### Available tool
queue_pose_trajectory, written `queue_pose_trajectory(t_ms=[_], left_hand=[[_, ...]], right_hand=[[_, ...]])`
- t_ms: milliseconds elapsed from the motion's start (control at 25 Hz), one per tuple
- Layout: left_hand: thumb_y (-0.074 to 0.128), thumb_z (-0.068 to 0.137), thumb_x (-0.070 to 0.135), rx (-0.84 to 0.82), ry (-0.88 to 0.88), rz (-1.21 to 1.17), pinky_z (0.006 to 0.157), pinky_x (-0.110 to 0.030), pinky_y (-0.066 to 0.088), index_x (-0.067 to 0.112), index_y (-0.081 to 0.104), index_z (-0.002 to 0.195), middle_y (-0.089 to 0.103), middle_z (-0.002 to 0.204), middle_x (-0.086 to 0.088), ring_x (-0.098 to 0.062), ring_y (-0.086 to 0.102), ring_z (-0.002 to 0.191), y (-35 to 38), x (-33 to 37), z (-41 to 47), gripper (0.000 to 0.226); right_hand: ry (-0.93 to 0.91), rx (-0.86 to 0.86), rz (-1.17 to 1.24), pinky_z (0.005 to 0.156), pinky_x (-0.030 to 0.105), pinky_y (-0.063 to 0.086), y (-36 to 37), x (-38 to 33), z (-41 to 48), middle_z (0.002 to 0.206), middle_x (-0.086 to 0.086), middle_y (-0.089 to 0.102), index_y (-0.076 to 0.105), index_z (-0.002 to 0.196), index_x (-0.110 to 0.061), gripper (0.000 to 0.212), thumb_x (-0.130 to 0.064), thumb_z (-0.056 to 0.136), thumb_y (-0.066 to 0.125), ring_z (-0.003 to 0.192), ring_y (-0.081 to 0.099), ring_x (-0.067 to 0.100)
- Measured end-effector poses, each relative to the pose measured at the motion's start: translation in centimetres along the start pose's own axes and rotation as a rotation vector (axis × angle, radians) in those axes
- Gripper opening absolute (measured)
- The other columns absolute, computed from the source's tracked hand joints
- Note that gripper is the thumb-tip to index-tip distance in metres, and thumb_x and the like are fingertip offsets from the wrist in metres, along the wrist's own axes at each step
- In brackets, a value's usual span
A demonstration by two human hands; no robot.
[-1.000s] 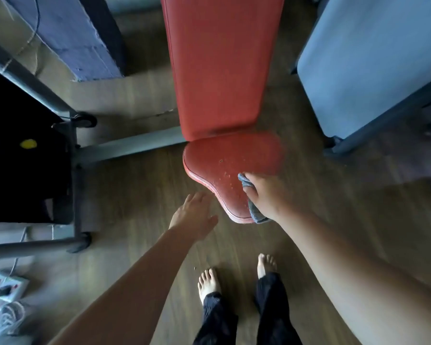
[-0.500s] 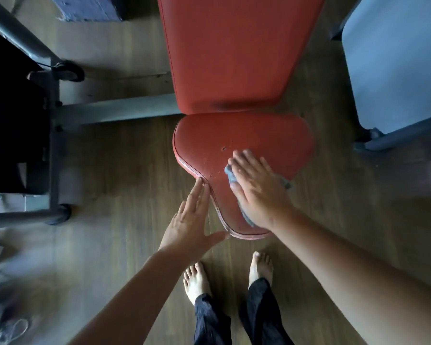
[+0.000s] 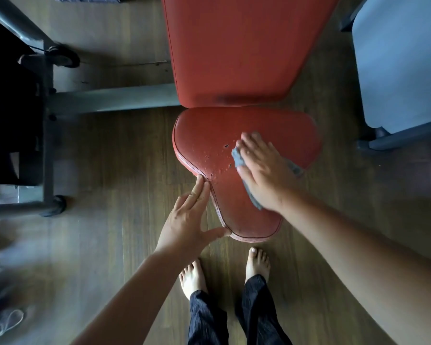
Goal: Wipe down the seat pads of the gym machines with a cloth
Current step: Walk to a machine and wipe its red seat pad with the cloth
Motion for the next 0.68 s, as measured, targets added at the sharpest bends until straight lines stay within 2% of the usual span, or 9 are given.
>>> queue_pose_trajectory(t_ms=[160, 240, 360, 440, 480, 600, 680], left_hand=[[0.070, 0.069, 0.075, 0.035, 0.002, 0.011, 0.106, -0.022, 0.033, 0.026, 0.019, 0.163, 0.010, 0.170, 0.016, -0.006, 0.034, 0.136, 0.3, 0.0, 0.0, 0.118], [0.070, 0.068, 0.075, 0.036, -0.005, 0.003, 0.106, -0.024, 0.035, 0.025, 0.022, 0.163, 0.012, 0.170, 0.015, -0.008, 0.036, 0.135, 0.4, 0.1, 0.0, 0.118], [0.065, 0.067, 0.080, 0.041, 0.000, 0.014, 0.107, -0.027, 0.038, 0.023, 0.025, 0.163, 0.016, 0.170, 0.014, -0.011, 0.038, 0.135, 0.2, 0.0, -0.1, 0.117], [0.064, 0.067, 0.081, 0.052, 0.006, 0.024, 0.108, -0.027, 0.037, 0.024, 0.025, 0.162, 0.017, 0.169, 0.014, -0.012, 0.039, 0.136, 0.1, 0.0, -0.1, 0.117], [0.064, 0.067, 0.081, 0.053, 0.005, 0.028, 0.110, -0.027, 0.036, 0.024, 0.025, 0.163, 0.016, 0.169, 0.014, -0.012, 0.038, 0.137, 0.1, 0.0, -0.1, 0.118], [0.067, 0.066, 0.080, 0.043, -0.025, 0.029, 0.118, -0.038, 0.035, 0.026, 0.023, 0.163, 0.013, 0.169, 0.018, -0.015, 0.034, 0.144, 0.2, 0.1, 0.0, 0.120], [0.066, 0.064, 0.081, 0.037, -0.049, 0.016, 0.120, -0.045, 0.035, 0.026, 0.024, 0.163, 0.015, 0.169, 0.018, -0.017, 0.031, 0.148, 0.1, 0.2, 0.0, 0.121]], right_hand=[[0.192, 0.054, -0.061, 0.125, 0.047, 0.013, -0.9, 1.7, 8.5, 0.167, 0.007, 0.023, 0.031, 0.157, -0.011, 0.057, -0.036, 0.106, 0.031, 0.155, 0.016, 0.027], [0.215, 0.085, -0.062, 0.124, 0.049, 0.016, -0.4, 0.4, 7.9, 0.165, 0.009, 0.026, 0.034, 0.155, -0.009, 0.057, -0.035, 0.104, 0.031, 0.154, 0.019, 0.028], [0.007, 0.035, -0.030, 0.125, 0.048, 0.017, 0.7, -2.1, 1.0, 0.166, 0.007, 0.026, 0.037, 0.154, -0.010, 0.058, -0.038, 0.104, 0.029, 0.155, 0.016, 0.026], [-0.094, 0.005, -0.012, 0.123, 0.047, 0.016, 0.2, -0.7, -0.4, 0.166, 0.006, 0.027, 0.039, 0.153, -0.010, 0.058, -0.039, 0.103, 0.029, 0.155, 0.018, 0.025], [-0.052, 0.039, -0.019, 0.123, 0.049, 0.017, -0.3, 1.0, 0.7, 0.164, 0.007, 0.030, 0.041, 0.152, -0.010, 0.060, -0.040, 0.102, 0.027, 0.154, 0.021, 0.027], [0.311, 0.151, -0.107, 0.120, 0.052, 0.025, -2.2, 6.5, 5.5, 0.158, 0.010, 0.041, 0.046, 0.148, -0.009, 0.064, -0.042, 0.097, 0.024, 0.147, 0.034, 0.031], [0.449, 0.187, -0.115, 0.119, 0.051, 0.026, -1.7, 5.5, 5.1, 0.156, 0.012, 0.043, 0.047, 0.146, -0.009, 0.060, -0.038, 0.097, 0.031, 0.146, 0.035, 0.033]])
Point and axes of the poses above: each hand's wrist, its own z-axis towards the middle knuckle, its own y-axis out of the palm, x = y × z, the point moved 2 cm from there along z, towards the middle knuckle
